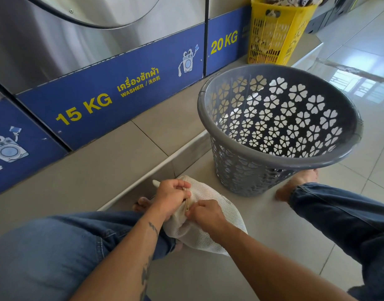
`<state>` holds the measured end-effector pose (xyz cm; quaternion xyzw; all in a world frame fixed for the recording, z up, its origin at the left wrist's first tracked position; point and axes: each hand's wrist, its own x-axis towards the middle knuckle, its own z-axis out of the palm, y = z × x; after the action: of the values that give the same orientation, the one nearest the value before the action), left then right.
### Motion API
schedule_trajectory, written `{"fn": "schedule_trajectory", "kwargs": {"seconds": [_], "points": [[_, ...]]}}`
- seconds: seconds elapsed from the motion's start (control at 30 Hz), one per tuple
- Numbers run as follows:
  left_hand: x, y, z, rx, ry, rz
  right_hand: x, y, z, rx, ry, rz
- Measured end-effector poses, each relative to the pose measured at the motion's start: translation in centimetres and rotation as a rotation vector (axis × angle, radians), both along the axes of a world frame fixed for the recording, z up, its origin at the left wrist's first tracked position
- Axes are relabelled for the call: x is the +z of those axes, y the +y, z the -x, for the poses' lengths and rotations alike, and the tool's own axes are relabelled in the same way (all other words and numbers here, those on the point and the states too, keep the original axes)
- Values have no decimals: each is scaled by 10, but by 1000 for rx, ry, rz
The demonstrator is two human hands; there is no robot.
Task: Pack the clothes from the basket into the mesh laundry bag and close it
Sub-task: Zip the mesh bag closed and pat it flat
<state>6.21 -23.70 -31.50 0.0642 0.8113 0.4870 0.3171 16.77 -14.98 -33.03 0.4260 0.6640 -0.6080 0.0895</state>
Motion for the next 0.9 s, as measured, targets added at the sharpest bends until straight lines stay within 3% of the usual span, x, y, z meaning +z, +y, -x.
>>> {"fn": "schedule_trajectory", "kwargs": {"seconds": [0.47,0.67,0.9], "points": [[-1,5,4,2,-66,31,9,11,3,84,89,-180],[2,5,6,57,-222,-29,11,5,2,102,134,-316],[4,6,4,68,-225,-41,12,1,6,33,120,-259]]}}
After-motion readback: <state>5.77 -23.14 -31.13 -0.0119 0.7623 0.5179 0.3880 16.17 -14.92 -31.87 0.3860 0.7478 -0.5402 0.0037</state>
